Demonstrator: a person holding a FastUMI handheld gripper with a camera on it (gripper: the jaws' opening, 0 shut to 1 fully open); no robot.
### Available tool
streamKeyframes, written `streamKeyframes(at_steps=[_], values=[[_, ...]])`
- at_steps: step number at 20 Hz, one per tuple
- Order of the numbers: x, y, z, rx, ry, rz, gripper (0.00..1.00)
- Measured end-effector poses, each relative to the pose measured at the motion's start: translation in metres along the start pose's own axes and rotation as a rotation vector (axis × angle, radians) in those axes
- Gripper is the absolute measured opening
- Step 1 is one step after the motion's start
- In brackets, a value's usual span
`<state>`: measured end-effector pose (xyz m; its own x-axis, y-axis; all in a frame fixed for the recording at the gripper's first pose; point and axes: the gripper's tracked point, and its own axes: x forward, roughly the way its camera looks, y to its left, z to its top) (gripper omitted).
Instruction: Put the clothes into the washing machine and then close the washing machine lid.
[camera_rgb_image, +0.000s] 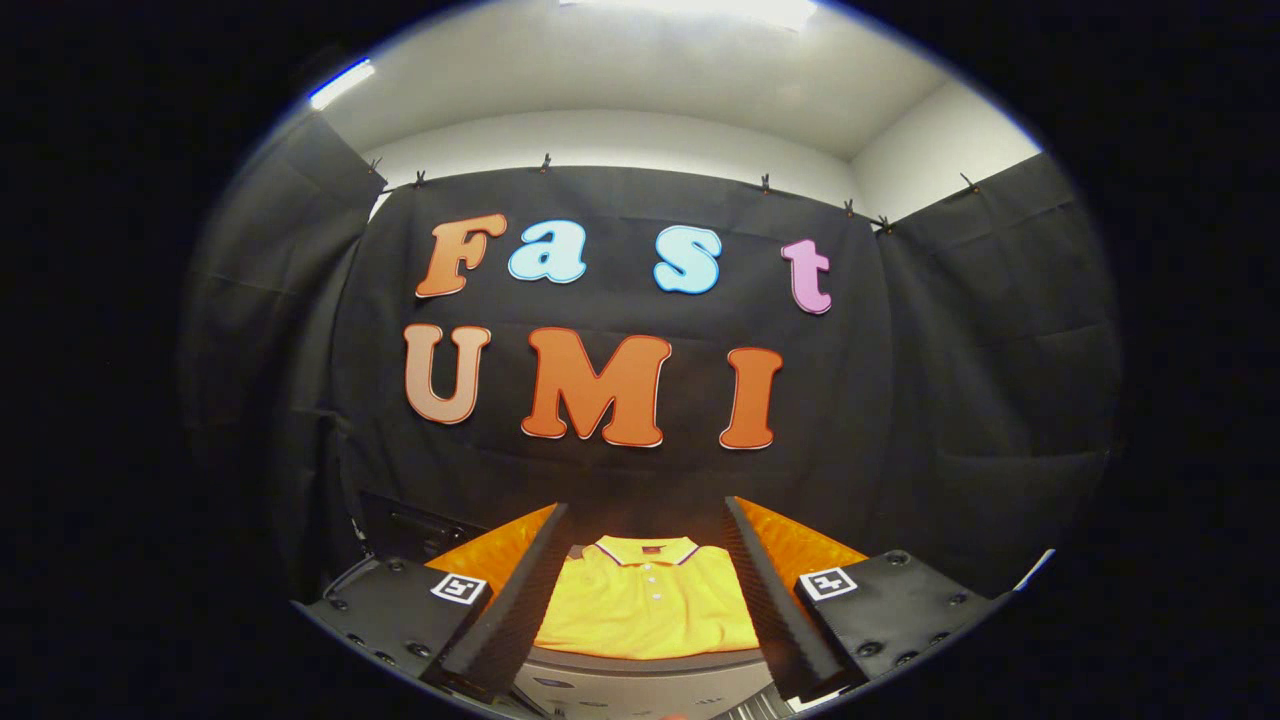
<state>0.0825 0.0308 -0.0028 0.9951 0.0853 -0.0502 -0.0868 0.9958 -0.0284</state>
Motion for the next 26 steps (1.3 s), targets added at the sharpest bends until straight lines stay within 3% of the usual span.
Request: streamKeyframes(at_steps=[7,10,19,26], values=[[0.108,-0.036,-0.092,-0.018,0.239,-0.056,0.98],[0.133,-0.024,-0.139,-0.023,0.365,-0.024,0.98],[0.15,-0.031,-0.229,-0.022,0.606,-0.03,0.98],[0.151,-0.029,-0.242,-0.008,0.614,-0.007,0.96]])
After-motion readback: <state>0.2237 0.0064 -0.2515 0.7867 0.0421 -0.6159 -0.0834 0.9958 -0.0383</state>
